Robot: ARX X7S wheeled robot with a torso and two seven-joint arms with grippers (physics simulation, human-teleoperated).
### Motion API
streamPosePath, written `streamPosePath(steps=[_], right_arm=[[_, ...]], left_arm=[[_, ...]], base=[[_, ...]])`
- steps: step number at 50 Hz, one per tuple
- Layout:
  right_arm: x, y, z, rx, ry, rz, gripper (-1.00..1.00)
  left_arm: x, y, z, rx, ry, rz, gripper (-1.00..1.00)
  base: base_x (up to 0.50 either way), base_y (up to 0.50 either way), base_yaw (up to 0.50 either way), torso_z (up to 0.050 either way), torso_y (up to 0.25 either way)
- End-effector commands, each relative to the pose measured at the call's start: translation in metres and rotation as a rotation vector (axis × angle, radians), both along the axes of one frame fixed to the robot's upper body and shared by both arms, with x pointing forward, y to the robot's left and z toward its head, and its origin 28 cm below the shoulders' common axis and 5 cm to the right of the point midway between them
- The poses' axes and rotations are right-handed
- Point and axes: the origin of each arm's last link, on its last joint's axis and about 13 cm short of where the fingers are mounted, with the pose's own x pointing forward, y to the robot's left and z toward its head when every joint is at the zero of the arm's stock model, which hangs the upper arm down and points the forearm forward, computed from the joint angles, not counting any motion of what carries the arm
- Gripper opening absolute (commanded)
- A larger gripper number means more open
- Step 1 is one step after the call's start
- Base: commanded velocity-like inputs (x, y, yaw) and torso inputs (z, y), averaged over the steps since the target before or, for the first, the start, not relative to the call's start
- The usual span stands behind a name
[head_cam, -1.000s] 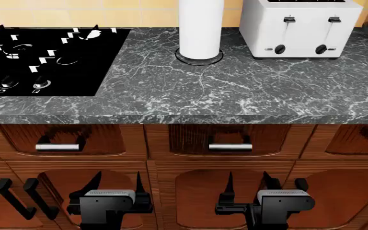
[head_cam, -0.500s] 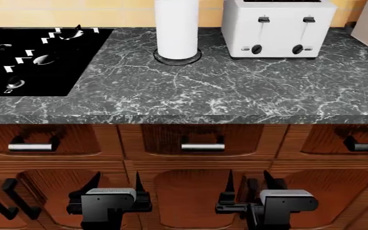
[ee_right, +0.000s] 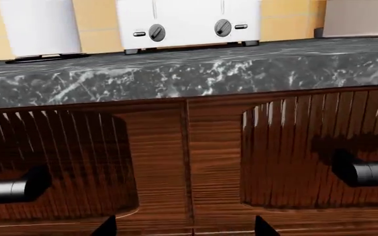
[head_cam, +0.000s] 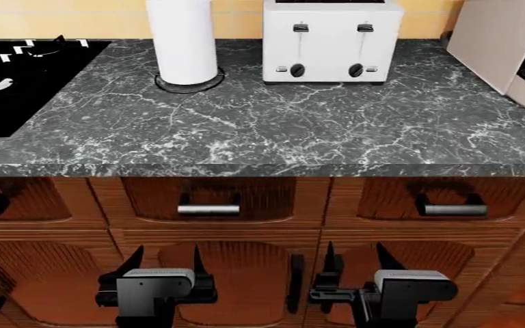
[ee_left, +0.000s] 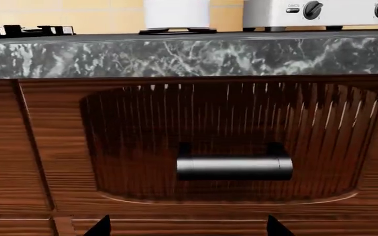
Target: Move the drinks to the dining counter.
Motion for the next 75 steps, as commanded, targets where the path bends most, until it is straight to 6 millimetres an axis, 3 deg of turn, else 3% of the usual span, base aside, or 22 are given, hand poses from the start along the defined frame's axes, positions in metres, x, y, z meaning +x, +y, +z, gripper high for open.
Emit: streamPosePath(steps=[1, 75], right_arm=[[-0.0007, 0.0003, -0.001, 0.0, 0.003, 0.002, 1.0], [-0.0005, 0.0033, -0.0029, -0.041, 0.014, -0.002, 1.0]], left_arm=[[-0.0001, 0.0007, -0.0003, -0.006, 0.001, 0.0, 1.0], [-0.0015, 0.0005, -0.0005, -0.008, 0.003, -0.004, 1.0]], base=[[0.0, -0.5, 0.0, 0.0, 0.0], [0.0, -0.5, 0.0, 0.0, 0.0]])
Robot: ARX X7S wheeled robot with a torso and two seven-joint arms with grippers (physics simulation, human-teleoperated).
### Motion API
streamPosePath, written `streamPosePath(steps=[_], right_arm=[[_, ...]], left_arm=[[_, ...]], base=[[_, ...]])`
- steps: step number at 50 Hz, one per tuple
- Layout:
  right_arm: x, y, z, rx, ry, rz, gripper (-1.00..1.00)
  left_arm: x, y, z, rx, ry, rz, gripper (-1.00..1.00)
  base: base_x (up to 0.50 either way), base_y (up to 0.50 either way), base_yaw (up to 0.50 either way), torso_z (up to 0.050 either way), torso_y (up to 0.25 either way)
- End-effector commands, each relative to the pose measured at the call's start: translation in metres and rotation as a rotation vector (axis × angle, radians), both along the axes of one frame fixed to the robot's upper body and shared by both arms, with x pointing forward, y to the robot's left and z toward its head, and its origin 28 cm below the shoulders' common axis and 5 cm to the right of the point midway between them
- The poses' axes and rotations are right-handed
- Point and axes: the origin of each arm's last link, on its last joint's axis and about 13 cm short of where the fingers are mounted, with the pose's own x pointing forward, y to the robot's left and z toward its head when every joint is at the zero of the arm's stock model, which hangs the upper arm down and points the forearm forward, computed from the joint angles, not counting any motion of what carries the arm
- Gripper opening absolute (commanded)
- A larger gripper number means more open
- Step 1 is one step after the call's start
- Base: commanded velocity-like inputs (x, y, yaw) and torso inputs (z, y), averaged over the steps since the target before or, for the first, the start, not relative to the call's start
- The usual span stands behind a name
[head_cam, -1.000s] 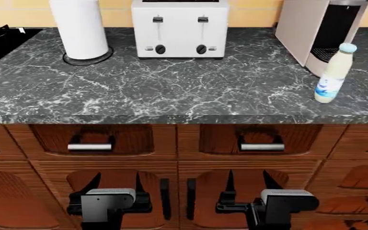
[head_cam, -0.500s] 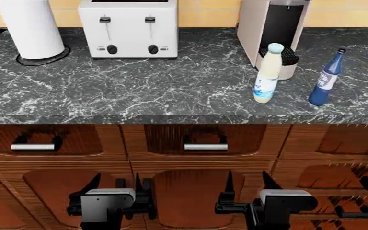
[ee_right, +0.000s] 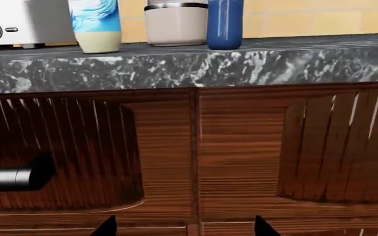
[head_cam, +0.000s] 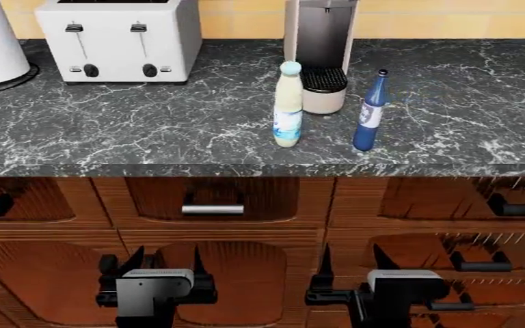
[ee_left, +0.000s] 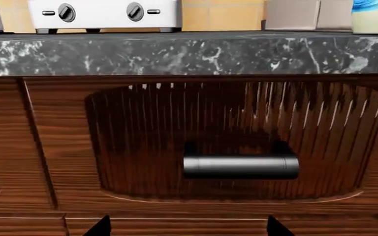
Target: Move the drinks to the dining counter.
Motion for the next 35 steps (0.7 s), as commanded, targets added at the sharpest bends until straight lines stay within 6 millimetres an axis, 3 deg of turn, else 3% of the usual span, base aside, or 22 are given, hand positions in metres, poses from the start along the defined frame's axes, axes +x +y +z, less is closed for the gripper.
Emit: streamPosePath(steps=[1, 4, 5, 8, 12, 15, 19, 27, 35], right_arm=[[-0.001, 0.001, 0.0, -0.013, -0.003, -0.003, 1.0], [0.0, 0.001, 0.0, -0.049, -0.007, -0.027, 1.0], [-0.001, 0.001, 0.006, -0.079, -0.012, -0.025, 1.0], [-0.003, 0.0, 0.026, -0.08, -0.059, -0.018, 1.0], [-0.004, 0.001, 0.059, -0.109, -0.123, 0.014, 1.0], [-0.005, -0.003, 0.087, -0.126, -0.17, 0.038, 1.0], [-0.009, -0.006, 0.114, -0.14, -0.185, 0.046, 1.0], [-0.007, -0.007, 0.165, -0.151, -0.195, 0.098, 1.0], [0.009, -0.005, 0.196, -0.199, -0.118, 0.01, 1.0]], left_arm=[[-0.001, 0.0, 0.0, -0.003, 0.0, 0.0, 1.0], [0.005, 0.003, 0.004, -0.029, 0.015, 0.03, 1.0], [0.006, 0.007, 0.012, -0.118, -0.001, 0.052, 1.0], [0.003, 0.004, 0.024, -0.068, -0.016, 0.015, 1.0], [-0.005, -0.004, 0.064, -0.111, -0.092, -0.081, 1.0], [-0.011, -0.009, 0.111, -0.032, -0.199, -0.117, 1.0], [-0.011, -0.007, 0.138, 0.039, -0.234, -0.14, 1.0], [-0.002, 0.005, 0.17, 0.062, -0.255, -0.115, 1.0], [0.001, 0.018, 0.211, 0.069, -0.271, -0.107, 1.0]], base=[[0.0, -0.5, 0.0, 0.0, 0.0], [0.0, -0.5, 0.0, 0.0, 0.0], [0.0, -0.5, 0.0, 0.0, 0.0], [0.0, -0.5, 0.0, 0.0, 0.0], [0.0, -0.48, 0.0, 0.0, 0.0], [0.0, -0.42, 0.0, 0.0, 0.0], [0.0, -0.39, 0.0, 0.0, 0.0], [0.0, -0.06, 0.0, 0.0, 0.0], [0.0, 0.0, 0.0, 0.0, 0.0]])
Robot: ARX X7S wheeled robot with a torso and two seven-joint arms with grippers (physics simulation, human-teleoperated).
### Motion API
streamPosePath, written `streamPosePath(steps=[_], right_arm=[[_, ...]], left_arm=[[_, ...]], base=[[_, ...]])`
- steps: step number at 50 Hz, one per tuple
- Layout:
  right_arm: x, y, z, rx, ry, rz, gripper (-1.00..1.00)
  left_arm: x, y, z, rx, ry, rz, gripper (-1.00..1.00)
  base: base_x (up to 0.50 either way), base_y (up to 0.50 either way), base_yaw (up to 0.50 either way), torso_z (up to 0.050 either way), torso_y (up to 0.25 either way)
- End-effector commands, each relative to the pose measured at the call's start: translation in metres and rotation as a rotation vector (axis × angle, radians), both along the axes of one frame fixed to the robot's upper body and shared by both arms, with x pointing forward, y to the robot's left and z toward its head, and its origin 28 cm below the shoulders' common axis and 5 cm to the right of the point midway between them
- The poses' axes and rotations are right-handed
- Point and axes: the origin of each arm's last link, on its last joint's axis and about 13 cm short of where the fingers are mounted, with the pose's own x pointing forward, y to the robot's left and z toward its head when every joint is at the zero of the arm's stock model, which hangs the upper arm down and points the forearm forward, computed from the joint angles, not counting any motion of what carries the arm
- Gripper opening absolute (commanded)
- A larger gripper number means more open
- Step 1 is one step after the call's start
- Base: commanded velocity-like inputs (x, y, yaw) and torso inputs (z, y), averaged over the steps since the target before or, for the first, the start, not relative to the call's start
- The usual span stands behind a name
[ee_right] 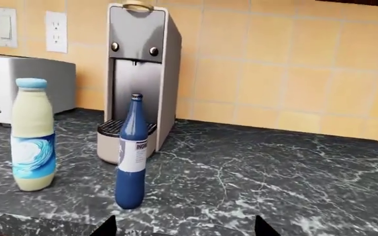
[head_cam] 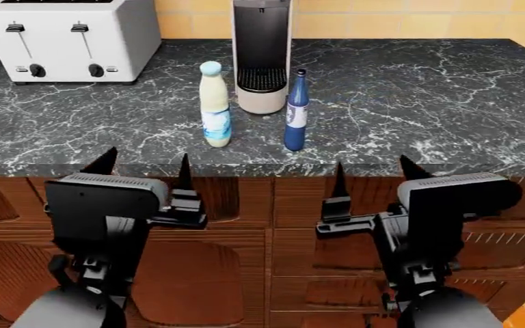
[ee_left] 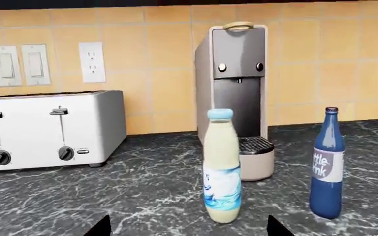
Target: Move the drinks to the dining counter.
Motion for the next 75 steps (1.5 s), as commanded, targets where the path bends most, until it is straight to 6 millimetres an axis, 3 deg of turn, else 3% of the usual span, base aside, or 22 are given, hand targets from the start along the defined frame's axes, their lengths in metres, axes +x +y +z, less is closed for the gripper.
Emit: streamPosePath(steps=[1, 6, 16, 34, 45, 52, 55, 60, 62, 68, 75], right_arm=[[0.006, 0.001, 0.053, -0.059, 0.056, -0.068, 1.0], [0.01, 0.001, 0.071, -0.053, 0.111, -0.046, 1.0], [-0.003, -0.004, 0.101, -0.028, 0.074, -0.03, 1.0], [-0.003, -0.006, 0.092, -0.041, 0.097, 0.005, 1.0], [-0.005, -0.007, 0.089, -0.041, 0.101, 0.008, 1.0], [-0.016, -0.009, 0.106, -0.004, 0.068, -0.053, 1.0], [-0.032, -0.011, 0.116, 0.015, 0.05, -0.033, 1.0], [-0.042, -0.011, 0.133, 0.062, 0.042, 0.031, 1.0], [-0.046, -0.01, 0.137, 0.067, 0.068, 0.117, 1.0], [-0.042, -0.013, 0.125, 0.041, 0.15, 0.192, 1.0], [-0.03, -0.01, 0.109, -0.028, 0.216, 0.213, 1.0]], left_arm=[[-0.004, 0.016, 0.062, 0.013, -0.043, -0.033, 1.0], [-0.005, 0.025, 0.095, 0.009, -0.068, 0.036, 1.0], [0.0, 0.023, 0.101, -0.002, -0.021, 0.022, 1.0], [0.002, 0.024, 0.084, 0.022, 0.028, 0.003, 1.0], [-0.004, 0.023, 0.088, 0.011, 0.05, -0.039, 1.0], [-0.028, 0.021, 0.101, 0.019, 0.001, -0.072, 1.0], [-0.046, 0.022, 0.106, 0.034, -0.029, -0.073, 1.0], [-0.055, 0.025, 0.114, 0.026, -0.061, -0.078, 1.0], [-0.06, 0.024, 0.118, 0.008, -0.068, -0.181, 1.0], [-0.05, 0.033, 0.115, -0.049, -0.024, -0.239, 1.0], [-0.04, 0.027, 0.097, 0.056, 0.074, -0.293, 1.0]], base=[[0.0, 0.0, 0.0, 0.0, 0.0], [0.0, 0.0, 0.0, 0.0, 0.0], [0.0, 0.0, 0.0, 0.0, 0.0], [0.23, 0.0, 0.0, 0.0, 0.0], [0.5, 0.0, 0.0, 0.0, 0.0], [0.11, 0.0, 0.0, 0.0, 0.0], [0.0, 0.0, 0.0, 0.0, 0.0], [0.0, 0.0, 0.0, 0.0, 0.0], [0.0, 0.0, 0.0, 0.0, 0.0], [0.0, 0.0, 0.0, 0.0, 0.0], [0.0, 0.0, 0.0, 0.0, 0.0]])
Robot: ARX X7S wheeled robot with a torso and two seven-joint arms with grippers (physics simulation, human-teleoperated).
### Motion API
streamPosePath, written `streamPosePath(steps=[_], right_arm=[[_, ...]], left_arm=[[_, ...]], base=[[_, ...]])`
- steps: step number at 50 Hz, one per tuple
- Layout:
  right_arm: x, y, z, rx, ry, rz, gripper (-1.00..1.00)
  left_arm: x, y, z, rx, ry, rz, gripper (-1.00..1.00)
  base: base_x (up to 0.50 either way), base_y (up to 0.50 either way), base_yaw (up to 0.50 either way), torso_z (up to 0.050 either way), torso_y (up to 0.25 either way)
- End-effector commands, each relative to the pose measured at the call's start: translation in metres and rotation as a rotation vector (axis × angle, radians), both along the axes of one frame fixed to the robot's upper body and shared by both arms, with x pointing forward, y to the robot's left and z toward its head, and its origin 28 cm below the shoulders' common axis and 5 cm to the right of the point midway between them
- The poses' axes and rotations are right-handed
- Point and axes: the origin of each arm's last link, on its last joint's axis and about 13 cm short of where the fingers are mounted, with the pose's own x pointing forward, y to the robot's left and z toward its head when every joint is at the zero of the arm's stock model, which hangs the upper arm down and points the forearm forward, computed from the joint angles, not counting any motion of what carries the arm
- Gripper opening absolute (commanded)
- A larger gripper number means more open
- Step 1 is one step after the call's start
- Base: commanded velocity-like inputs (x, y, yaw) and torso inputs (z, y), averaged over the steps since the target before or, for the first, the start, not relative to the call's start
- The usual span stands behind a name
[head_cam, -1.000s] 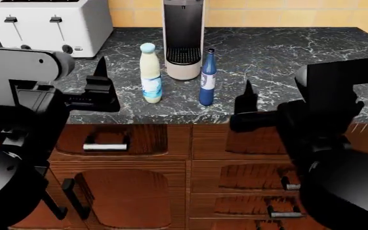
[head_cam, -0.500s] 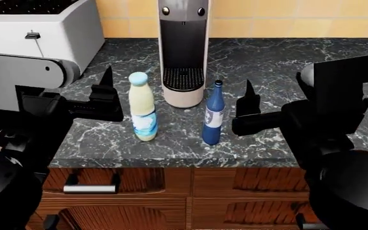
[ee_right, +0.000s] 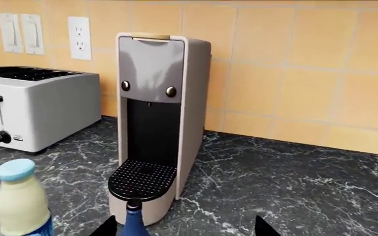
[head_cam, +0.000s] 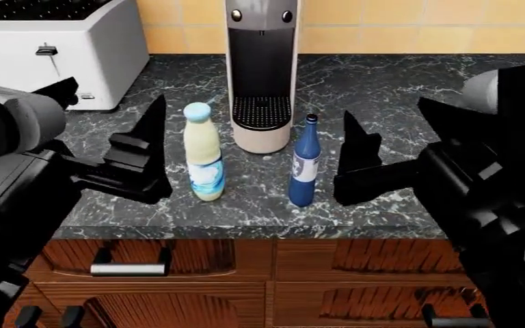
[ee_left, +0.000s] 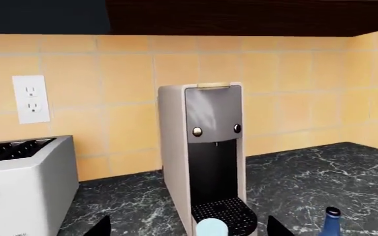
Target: Move the drinks to the dining counter.
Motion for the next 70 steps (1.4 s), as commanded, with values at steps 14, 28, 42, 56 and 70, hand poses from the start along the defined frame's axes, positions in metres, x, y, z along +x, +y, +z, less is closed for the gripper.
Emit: streamPosePath(steps=[14, 28, 42, 56, 70], right_arm=[[0.015, 0.0, -0.025, -0.06, 0.137, 0.075, 1.0], [0.018, -0.005, -0.038, -0.04, 0.171, 0.061, 1.0], [0.02, -0.002, -0.043, -0.052, 0.192, 0.079, 1.0], [0.021, -0.001, -0.043, -0.055, 0.199, 0.096, 1.0], [0.043, 0.011, -0.041, -0.082, 0.21, 0.134, 1.0]], left_arm=[[0.023, -0.009, -0.028, 0.115, 0.168, -0.167, 1.0], [0.029, -0.013, -0.032, 0.134, 0.192, -0.178, 1.0], [0.037, -0.013, -0.041, 0.131, 0.215, -0.171, 1.0], [0.044, -0.015, -0.046, 0.148, 0.224, -0.154, 1.0], [0.043, -0.012, -0.047, 0.145, 0.218, -0.148, 1.0]], base=[[0.0, 0.0, 0.0, 0.0, 0.0], [0.0, 0.0, 0.0, 0.0, 0.0], [0.0, 0.0, 0.0, 0.0, 0.0], [0.0, 0.0, 0.0, 0.0, 0.0], [0.0, 0.0, 0.0, 0.0, 0.0]])
